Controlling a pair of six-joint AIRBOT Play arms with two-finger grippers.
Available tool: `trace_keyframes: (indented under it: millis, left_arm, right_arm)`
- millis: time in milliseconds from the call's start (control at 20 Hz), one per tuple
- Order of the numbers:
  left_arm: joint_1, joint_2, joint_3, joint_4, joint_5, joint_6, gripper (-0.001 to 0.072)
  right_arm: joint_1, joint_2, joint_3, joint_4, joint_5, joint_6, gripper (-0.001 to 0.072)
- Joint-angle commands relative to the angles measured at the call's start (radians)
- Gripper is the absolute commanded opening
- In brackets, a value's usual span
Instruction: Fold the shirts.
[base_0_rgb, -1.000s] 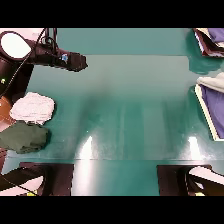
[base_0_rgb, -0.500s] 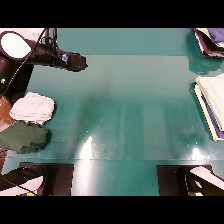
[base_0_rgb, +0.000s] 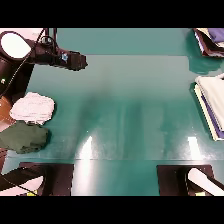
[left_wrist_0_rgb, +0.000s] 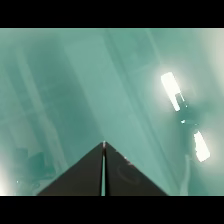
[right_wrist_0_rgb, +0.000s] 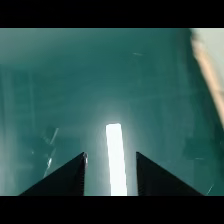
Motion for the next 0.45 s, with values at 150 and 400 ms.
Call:
trace_keyframes:
  millis: [150, 400]
  left_arm:
    - [0.000, 0.001, 0.000, 0.000, 0.059, 0.000, 0.0028]
    - [0.000, 0.001, 0.000, 0.000, 0.058, 0.000, 0.0028]
  right_arm:
    - [0.362, 0.000, 0.019, 0.017, -0.051, -0.024, 0.0018]
    - [0.410, 0.000, 0.019, 0.019, -0.051, -0.026, 0.0018]
